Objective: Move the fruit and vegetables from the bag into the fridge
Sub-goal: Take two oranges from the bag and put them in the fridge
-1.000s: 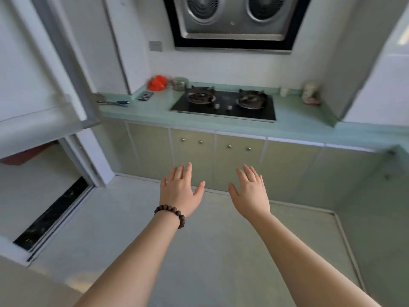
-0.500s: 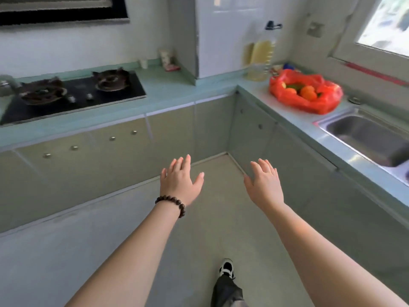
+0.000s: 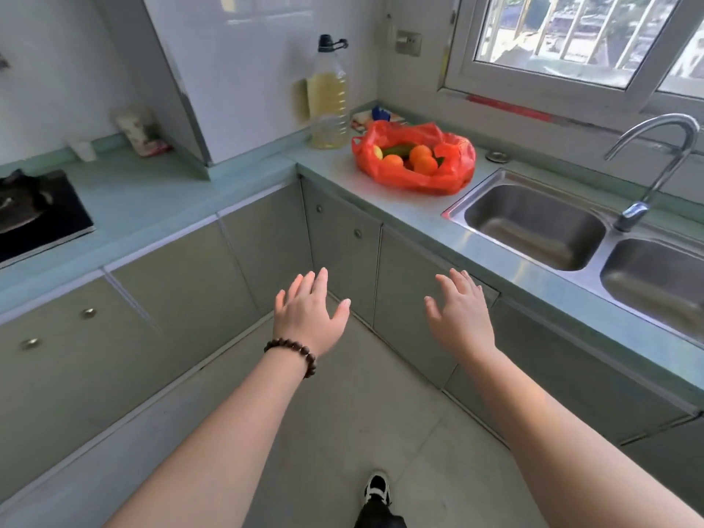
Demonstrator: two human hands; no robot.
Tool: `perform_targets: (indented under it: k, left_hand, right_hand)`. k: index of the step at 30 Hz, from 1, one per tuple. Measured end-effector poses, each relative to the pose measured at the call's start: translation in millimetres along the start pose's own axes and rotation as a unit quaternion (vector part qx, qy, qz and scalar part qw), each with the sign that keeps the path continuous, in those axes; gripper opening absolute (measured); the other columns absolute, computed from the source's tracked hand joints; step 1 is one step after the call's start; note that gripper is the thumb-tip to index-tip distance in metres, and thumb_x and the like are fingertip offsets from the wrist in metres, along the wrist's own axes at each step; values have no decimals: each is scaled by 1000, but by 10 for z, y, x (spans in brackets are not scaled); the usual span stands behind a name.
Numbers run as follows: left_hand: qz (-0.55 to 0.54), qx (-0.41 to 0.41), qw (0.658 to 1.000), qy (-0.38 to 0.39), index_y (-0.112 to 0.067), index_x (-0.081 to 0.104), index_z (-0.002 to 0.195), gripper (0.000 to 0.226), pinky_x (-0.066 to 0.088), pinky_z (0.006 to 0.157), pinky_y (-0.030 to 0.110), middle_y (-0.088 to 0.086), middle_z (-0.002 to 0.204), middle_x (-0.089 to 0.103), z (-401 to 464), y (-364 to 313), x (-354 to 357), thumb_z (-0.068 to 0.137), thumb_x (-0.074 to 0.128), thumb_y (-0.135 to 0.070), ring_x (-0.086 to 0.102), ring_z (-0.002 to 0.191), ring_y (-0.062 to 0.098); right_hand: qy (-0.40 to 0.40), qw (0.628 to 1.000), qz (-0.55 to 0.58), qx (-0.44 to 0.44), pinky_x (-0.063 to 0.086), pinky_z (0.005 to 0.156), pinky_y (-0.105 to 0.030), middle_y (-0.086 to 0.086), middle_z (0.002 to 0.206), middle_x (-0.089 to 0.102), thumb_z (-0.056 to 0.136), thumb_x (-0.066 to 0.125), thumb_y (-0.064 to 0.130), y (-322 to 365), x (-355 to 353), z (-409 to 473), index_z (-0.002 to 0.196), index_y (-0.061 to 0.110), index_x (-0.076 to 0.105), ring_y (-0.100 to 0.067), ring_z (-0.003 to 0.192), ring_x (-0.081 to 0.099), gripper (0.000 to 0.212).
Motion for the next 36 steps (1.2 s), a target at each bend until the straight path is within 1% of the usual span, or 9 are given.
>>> perform_targets:
  k: [8,14,17,21,26,30,33,36]
  left_hand:
    - [15,30,999,19,-21,20,149,67,15,117,43,2,155,26,1685,-498,183,92,37,-52,17,144,18]
    - [17,65,998,2,-20,22,149,69,17,117,43,3,154,27,2722,-867,178,91,39,-53,19,144,18]
    - [17,81,997,5,-19,22,149,69,18,116,42,4,154,28,3201,-965,246,91,39,-54,21,143,19]
    - [16,103,994,9,-17,22,149,71,21,116,42,5,154,28,3897,-1023,381,91,38,-55,22,143,20]
    - [17,147,989,16,-15,26,147,73,25,114,43,7,151,33,4897,-1106,688,89,40,-57,27,141,23]
    - [12,179,983,47,-13,31,145,74,27,113,43,10,148,37,5714,-1206,1020,87,45,-56,31,138,25]
    - [5,215,975,65,-10,33,144,73,28,113,40,10,146,40,6126,-1363,1229,86,50,-51,34,136,25]
    - [-1,251,965,73,-9,37,142,70,28,112,36,9,145,42,6377,-1524,1431,86,53,-48,38,133,24]
  right_hand:
    - [-7,999,1,31,9,119,-39,-10,153,27,94,45,33,-301,-26,1469,139,15,38,-25,144,15,50]
    - [-21,999,13,46,12,118,-39,-11,151,31,92,49,29,-495,-78,2376,138,14,41,-26,143,16,49]
    - [-26,998,13,53,14,117,-38,-11,149,34,91,50,28,-562,-28,2775,135,12,43,-26,143,18,47]
    - [-28,997,8,65,14,118,-39,-12,151,31,92,50,30,-652,116,3320,138,12,41,-27,143,18,51]
    - [-50,995,26,85,16,118,-40,-10,152,30,92,49,33,-632,344,4112,140,12,38,-25,143,18,53]
    - [-63,991,54,102,17,118,-38,-7,151,32,91,52,32,-529,513,4800,139,13,41,-22,143,19,52]
    - [-67,991,49,103,20,116,-37,-6,149,35,90,55,29,-479,608,5202,137,13,43,-22,142,22,51]
    - [-65,995,17,79,22,116,-37,-11,146,40,87,59,25,-448,719,5505,133,10,47,-27,139,29,50]
Point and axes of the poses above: each hand's wrist, its own z-axis towards the middle knuckle, its own x-axis out of the palm, y = z × x, the point moved 10 cm from there along z, towards the middle knuckle
